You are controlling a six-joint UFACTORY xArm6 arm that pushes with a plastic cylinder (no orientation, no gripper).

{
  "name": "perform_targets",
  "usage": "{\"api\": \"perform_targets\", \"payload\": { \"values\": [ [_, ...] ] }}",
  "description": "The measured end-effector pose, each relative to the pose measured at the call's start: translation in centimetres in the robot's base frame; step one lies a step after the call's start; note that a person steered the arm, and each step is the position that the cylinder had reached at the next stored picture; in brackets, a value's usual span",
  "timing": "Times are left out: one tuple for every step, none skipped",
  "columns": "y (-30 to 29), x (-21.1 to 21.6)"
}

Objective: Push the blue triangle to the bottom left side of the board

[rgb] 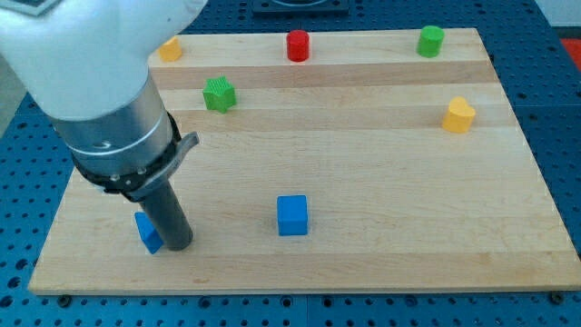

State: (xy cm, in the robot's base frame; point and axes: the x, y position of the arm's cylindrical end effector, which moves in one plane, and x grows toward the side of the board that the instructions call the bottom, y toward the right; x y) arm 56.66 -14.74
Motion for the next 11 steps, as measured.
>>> {"api": "perform_targets", "payload": {
  "values": [
    [-1.5,-0.2],
    [-2.2,-0.9],
    [-2.2,-3.0],
    [-2.2,-4.6],
    [-2.6,-4.3],
    [-2.6,-2.8],
    [-3.0,-1.6],
    [-3.9,-1.3],
    [-4.7,-0.8],
    [-5.2,-0.1],
    [-5.7,0.6]
  ]
}}
